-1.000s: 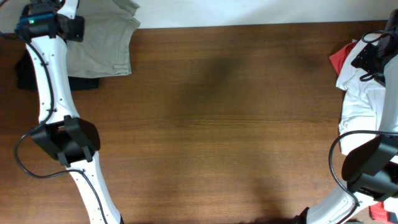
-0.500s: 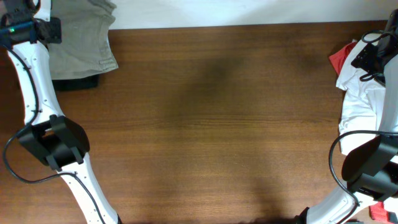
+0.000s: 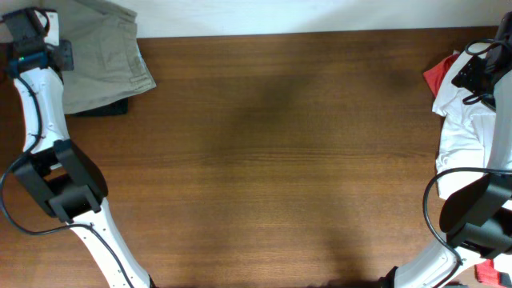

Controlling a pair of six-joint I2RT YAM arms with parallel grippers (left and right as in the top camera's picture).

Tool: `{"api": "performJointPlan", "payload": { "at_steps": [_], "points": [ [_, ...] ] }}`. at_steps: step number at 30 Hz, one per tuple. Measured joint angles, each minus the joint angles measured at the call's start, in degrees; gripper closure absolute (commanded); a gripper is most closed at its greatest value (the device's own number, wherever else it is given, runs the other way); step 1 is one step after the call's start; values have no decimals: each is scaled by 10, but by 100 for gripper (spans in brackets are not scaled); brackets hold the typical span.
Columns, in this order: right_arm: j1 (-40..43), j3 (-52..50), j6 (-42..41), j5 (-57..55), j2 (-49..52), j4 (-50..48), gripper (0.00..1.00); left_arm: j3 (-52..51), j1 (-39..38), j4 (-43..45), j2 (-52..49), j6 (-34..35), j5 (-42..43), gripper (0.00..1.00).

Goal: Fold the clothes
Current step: 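Lower the trousers onto the black garment and adjust with the left gripper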

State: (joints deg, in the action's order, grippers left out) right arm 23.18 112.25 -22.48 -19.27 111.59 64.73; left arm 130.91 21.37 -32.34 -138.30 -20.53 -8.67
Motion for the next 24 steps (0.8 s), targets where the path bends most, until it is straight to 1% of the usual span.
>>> {"api": "performJointPlan", "payload": {
  "at_steps": [3,4,5,6,7,8,9,11,12,14,15,16,17,19,20,24],
  "points": [
    [0,0,0,0,0,0,1,-27,9,31,0,3,-2,91],
    [0,0,0,0,0,0,1,-37,14,44,0,4,-2,87],
    [0,0,0,0,0,0,1,-41,17,49,0,4,-2,76],
    [0,0,0,0,0,0,1,-43,21,53,0,5,-2,76],
    [0,0,0,0,0,0,1,-43,24,56,0,2,-2,65],
    [0,0,0,0,0,0,1,-43,31,68,0,6,-5,30],
    [0,0,0,0,0,0,1,-43,35,70,1,7,-7,26],
    [0,0,0,0,0,0,1,-43,43,73,3,6,-9,14],
    [0,0,0,0,0,0,1,-43,47,73,3,6,-11,13],
    [0,0,0,0,0,0,1,-43,52,72,5,7,-13,16],
    [0,0,0,0,0,0,1,-43,51,72,7,8,-13,24],
    [0,0,0,0,0,0,1,-43,48,70,10,8,-13,48],
    [0,0,0,0,0,0,1,-43,42,69,16,11,-13,67],
    [0,0,0,0,0,0,1,-43,29,60,25,16,-13,94],
    [0,0,0,0,0,0,1,-43,20,36,30,15,-12,99],
    [0,0,0,0,0,0,1,-43,-1,-56,32,56,7,99]
  ]
}}
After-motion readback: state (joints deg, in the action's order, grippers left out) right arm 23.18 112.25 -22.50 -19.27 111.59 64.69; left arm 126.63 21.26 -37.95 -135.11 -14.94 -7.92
